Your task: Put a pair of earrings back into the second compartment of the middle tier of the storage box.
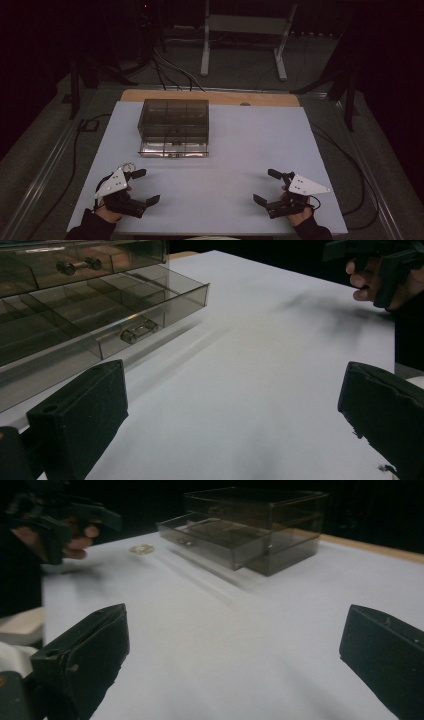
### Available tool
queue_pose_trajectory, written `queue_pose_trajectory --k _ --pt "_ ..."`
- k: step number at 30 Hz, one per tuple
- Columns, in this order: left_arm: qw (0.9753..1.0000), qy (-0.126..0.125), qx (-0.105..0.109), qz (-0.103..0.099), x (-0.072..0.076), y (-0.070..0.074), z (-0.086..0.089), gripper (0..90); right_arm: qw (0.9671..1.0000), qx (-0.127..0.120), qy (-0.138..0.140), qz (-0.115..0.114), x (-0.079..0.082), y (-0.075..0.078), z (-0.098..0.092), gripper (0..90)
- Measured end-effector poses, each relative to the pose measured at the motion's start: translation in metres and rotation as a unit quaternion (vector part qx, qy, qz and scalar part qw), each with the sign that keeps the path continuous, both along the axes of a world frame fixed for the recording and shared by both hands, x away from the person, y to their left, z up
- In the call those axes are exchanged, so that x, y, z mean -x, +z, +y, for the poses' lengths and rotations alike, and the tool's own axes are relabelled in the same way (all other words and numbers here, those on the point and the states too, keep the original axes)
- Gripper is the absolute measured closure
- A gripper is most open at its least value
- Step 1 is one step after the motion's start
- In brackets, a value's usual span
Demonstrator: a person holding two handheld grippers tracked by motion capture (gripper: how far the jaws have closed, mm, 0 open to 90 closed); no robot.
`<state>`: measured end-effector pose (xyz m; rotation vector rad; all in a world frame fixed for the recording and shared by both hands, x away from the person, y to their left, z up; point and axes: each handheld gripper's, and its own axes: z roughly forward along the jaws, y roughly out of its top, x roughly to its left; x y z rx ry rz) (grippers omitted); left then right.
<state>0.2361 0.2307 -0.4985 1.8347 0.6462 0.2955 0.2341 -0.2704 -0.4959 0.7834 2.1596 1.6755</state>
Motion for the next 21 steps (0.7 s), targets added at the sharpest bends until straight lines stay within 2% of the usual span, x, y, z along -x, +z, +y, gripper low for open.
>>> queue_pose_trajectory --k 5,6,9,13,16,19,21 --pt "1.0 -0.001 0.0 0.001 -0.0003 -0.0002 -0.0009 0.5 0.9999 0.001 0.009 0.009 -0.0026 -0.0005 0.0007 0.0" --pt "1.0 -0.001 -0.004 0.003 -0.0005 -0.0012 -0.0013 0.6 0.9999 0.009 0.006 0.007 -0.0036 -0.0009 0.0013 0.0" --pt "0.9999 -0.003 -0.008 0.005 -0.0005 -0.0009 -0.002 0.5 0.9999 0.009 0.005 0.002 -0.0037 -0.0007 0.0017 0.0" --pt "0.9999 -0.006 -0.009 0.002 0.001 -0.0003 -0.0023 0.5 1.0 0.004 0.007 -0.001 -0.0036 0.0014 0.0021 0.0" --pt "0.9998 0.0 -0.018 -0.006 0.0037 0.0015 -0.0032 0.6 0.9999 0.007 0.006 -0.006 -0.0024 0.0021 0.0033 0.0" --pt "0.9998 -0.01 -0.017 0.0 0.0047 0.0023 -0.0044 0.5 0.9999 0.01 0.002 -0.008 -0.0014 0.0027 0.0037 0.0" --pt "0.9995 -0.019 -0.024 0.001 0.0057 0.0023 -0.0076 0.5 0.9999 0.009 -0.001 -0.012 -0.0002 0.0037 0.0035 0.0"
